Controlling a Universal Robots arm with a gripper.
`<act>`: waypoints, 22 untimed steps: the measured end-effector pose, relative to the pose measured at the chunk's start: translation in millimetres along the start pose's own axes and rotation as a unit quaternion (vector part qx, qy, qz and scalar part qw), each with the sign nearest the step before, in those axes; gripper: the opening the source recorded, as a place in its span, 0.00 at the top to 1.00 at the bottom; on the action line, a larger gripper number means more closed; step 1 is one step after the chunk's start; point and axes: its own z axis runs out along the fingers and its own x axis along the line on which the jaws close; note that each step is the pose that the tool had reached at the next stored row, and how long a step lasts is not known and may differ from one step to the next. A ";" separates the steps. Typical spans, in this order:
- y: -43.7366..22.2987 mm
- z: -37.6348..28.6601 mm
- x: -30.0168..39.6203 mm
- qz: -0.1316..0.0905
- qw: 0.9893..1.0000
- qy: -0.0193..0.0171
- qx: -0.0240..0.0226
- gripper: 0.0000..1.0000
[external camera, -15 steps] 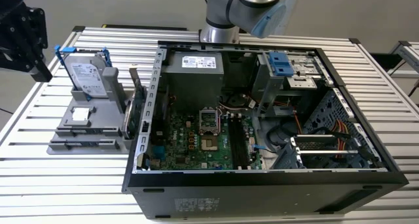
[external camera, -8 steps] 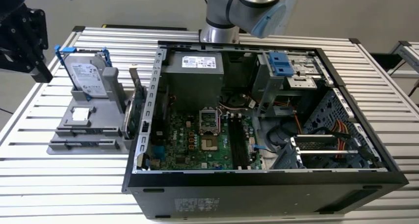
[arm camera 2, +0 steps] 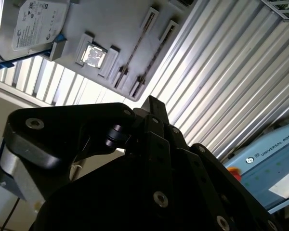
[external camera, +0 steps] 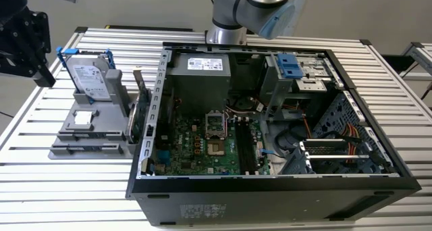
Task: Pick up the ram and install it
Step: 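Pick up the ram and move it above insertion slot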
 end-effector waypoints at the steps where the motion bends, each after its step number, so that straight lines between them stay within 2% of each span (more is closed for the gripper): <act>1: 0.0 1.6 0.1 0.000 1.000 0.000 0.000 1.00; 22: 0.0 6.4 0.3 0.000 1.000 0.000 0.000 1.00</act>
